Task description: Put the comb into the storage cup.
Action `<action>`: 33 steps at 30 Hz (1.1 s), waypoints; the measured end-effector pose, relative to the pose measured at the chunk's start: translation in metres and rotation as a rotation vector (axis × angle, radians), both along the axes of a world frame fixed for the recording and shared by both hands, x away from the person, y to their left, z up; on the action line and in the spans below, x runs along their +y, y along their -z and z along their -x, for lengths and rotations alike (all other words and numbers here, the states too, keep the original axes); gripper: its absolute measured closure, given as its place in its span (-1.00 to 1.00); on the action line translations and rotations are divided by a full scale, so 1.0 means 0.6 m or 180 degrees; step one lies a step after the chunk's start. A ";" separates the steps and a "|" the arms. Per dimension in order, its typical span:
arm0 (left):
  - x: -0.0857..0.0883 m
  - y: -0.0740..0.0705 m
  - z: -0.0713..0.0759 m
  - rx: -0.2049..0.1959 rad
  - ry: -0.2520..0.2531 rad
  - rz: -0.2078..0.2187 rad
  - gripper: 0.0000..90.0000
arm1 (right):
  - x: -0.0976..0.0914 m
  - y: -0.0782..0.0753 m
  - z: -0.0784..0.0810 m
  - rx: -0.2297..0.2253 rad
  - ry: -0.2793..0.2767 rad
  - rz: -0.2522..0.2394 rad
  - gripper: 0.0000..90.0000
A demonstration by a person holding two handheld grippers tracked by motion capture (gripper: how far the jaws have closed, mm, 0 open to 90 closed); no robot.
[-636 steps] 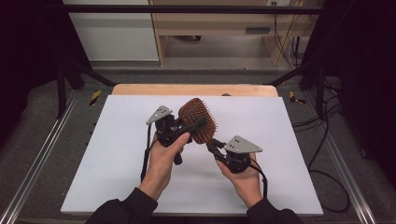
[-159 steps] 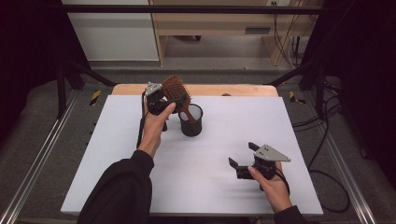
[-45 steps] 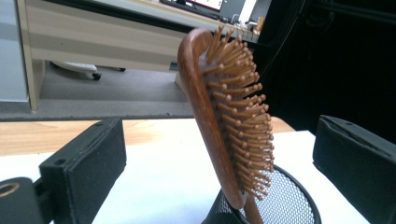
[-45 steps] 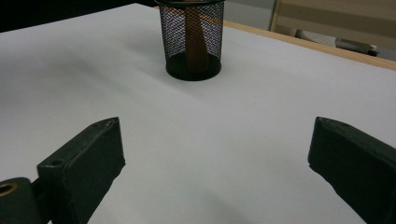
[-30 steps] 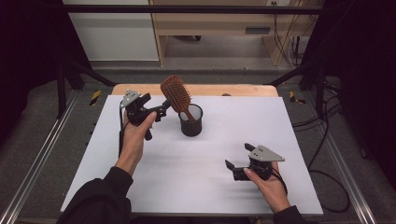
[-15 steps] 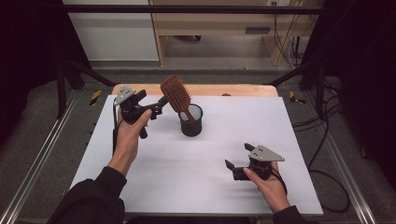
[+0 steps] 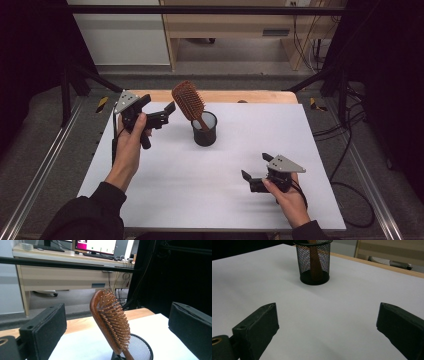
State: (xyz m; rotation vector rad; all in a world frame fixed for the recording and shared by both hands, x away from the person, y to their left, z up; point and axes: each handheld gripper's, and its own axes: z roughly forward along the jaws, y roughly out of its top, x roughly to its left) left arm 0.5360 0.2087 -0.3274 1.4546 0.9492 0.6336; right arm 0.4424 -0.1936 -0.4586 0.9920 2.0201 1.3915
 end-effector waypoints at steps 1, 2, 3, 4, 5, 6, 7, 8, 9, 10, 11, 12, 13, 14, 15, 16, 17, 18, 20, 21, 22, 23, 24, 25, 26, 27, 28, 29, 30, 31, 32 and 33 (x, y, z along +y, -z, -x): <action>0.002 -0.001 0.002 -0.0003 -0.0008 -0.0015 -0.96 | 0.000 0.000 0.000 -0.0006 0.0012 -0.0002 -0.90; 0.004 -0.002 0.004 -0.0008 -0.0016 -0.0026 -0.96 | -0.001 0.000 0.000 -0.0011 0.0018 -0.0010 -0.90; 0.006 -0.003 0.005 -0.0020 -0.0018 -0.0027 -0.96 | -0.001 0.000 -0.001 -0.0030 0.0029 -0.0021 -0.90; 0.008 -0.003 0.006 -0.0023 -0.0027 -0.0026 -0.96 | -0.002 -0.001 -0.001 -0.0039 0.0034 -0.0037 -0.90; 0.011 -0.004 0.007 -0.0026 -0.0036 -0.0023 -0.96 | -0.002 -0.001 -0.001 -0.0048 0.0047 -0.0056 -0.90; 0.014 -0.005 0.009 -0.0033 -0.0039 -0.0014 -0.96 | -0.002 -0.001 -0.001 -0.0061 0.0065 -0.0076 -0.90; 0.016 -0.006 0.010 -0.0040 -0.0044 -0.0015 -0.96 | -0.003 -0.001 -0.002 -0.0073 0.0086 -0.0088 -0.90; 0.020 -0.007 0.011 -0.0056 -0.0055 -0.0012 -0.96 | -0.003 0.000 -0.003 -0.0082 0.0102 -0.0097 -0.90; 0.022 -0.008 0.012 -0.0064 -0.0059 -0.0013 -0.96 | -0.004 0.000 -0.003 -0.0095 0.0126 -0.0114 -0.90; 0.025 -0.010 0.013 -0.0074 -0.0069 -0.0023 -0.96 | -0.005 0.000 -0.004 -0.0101 0.0139 -0.0122 -0.90; 0.029 -0.011 0.015 -0.0085 -0.0082 -0.0043 -0.96 | -0.005 0.000 -0.005 -0.0110 0.0152 -0.0121 -0.89; 0.031 -0.012 0.016 -0.0092 -0.0087 -0.0049 -0.96 | -0.006 0.001 -0.005 -0.0124 0.0166 -0.0114 -0.88; 0.034 -0.014 0.019 -0.0104 -0.0096 -0.0061 -0.96 | -0.005 0.001 -0.006 -0.0125 0.0175 -0.0130 -0.88; 0.038 -0.016 0.022 -0.0121 -0.0112 -0.0066 -0.96 | -0.006 0.001 -0.006 -0.0125 0.0182 -0.0151 -0.88; 0.041 -0.017 0.024 -0.0130 -0.0117 -0.0072 -0.96 | -0.006 0.002 -0.005 -0.0109 0.0202 -0.0173 -0.88; 0.044 -0.018 0.026 -0.0148 -0.0128 -0.0079 -0.96 | -0.006 0.003 -0.005 -0.0090 0.0216 -0.0172 -0.89; 0.048 -0.020 0.029 -0.0167 -0.0143 -0.0080 -0.96 | -0.007 0.004 -0.005 -0.0062 0.0220 -0.0169 -0.89; 0.051 -0.021 0.032 -0.0181 -0.0153 -0.0070 -0.96 | -0.008 0.005 -0.006 -0.0052 0.0220 -0.0161 -0.90; 0.059 -0.022 0.037 -0.0200 -0.0153 -0.0069 -0.96 | -0.009 0.006 -0.007 -0.0040 0.0229 -0.0160 -0.91; 0.064 -0.022 0.040 -0.0203 -0.0164 -0.0072 -0.96 | -0.009 0.006 -0.007 -0.0040 0.0241 -0.0158 -0.92; 0.068 -0.022 0.043 -0.0201 -0.0169 -0.0079 -0.96 | -0.010 0.005 -0.006 -0.0033 0.0254 -0.0168 -0.92; 0.072 -0.021 0.046 -0.0207 -0.0183 -0.0077 -0.96 | -0.011 0.004 -0.006 -0.0024 0.0265 -0.0193 -0.92; 0.077 -0.020 0.051 -0.0209 -0.0198 -0.0076 -0.96 | -0.012 0.003 -0.005 -0.0019 0.0279 -0.0209 -0.92; 0.081 -0.019 0.054 -0.0214 -0.0204 -0.0067 -0.96 | -0.013 0.003 -0.005 -0.0023 0.0293 -0.0217 -0.92; 0.085 -0.017 0.058 -0.0217 -0.0202 -0.0058 -0.96 | -0.013 0.003 -0.005 -0.0023 0.0300 -0.0218 -0.92; 0.089 -0.015 0.062 -0.0217 -0.0204 -0.0062 -0.96 | -0.014 0.003 -0.004 -0.0017 0.0299 -0.0216 -0.92; 0.094 -0.013 0.067 -0.0221 -0.0217 -0.0059 -0.96 | -0.015 0.003 -0.004 -0.0018 0.0298 -0.0213 -0.92; 0.097 -0.012 0.070 -0.0222 -0.0220 -0.0063 -0.96 | -0.015 0.003 -0.004 -0.0018 0.0299 -0.0215 -0.91; 0.101 -0.011 0.073 -0.0229 -0.0229 -0.0056 -0.96 | -0.015 0.003 -0.004 -0.0016 0.0297 -0.0216 -0.91; 0.106 -0.010 0.077 -0.0229 -0.0234 -0.0055 -0.96 | -0.015 0.003 -0.004 -0.0018 0.0297 -0.0213 -0.91; 0.111 -0.009 0.081 -0.0230 -0.0245 -0.0064 -0.96 | -0.015 0.003 -0.004 -0.0022 0.0295 -0.0210 -0.91; 0.114 -0.009 0.084 -0.0241 -0.0248 -0.0070 -0.96 | -0.015 0.003 -0.004 -0.0027 0.0291 -0.0205 -0.91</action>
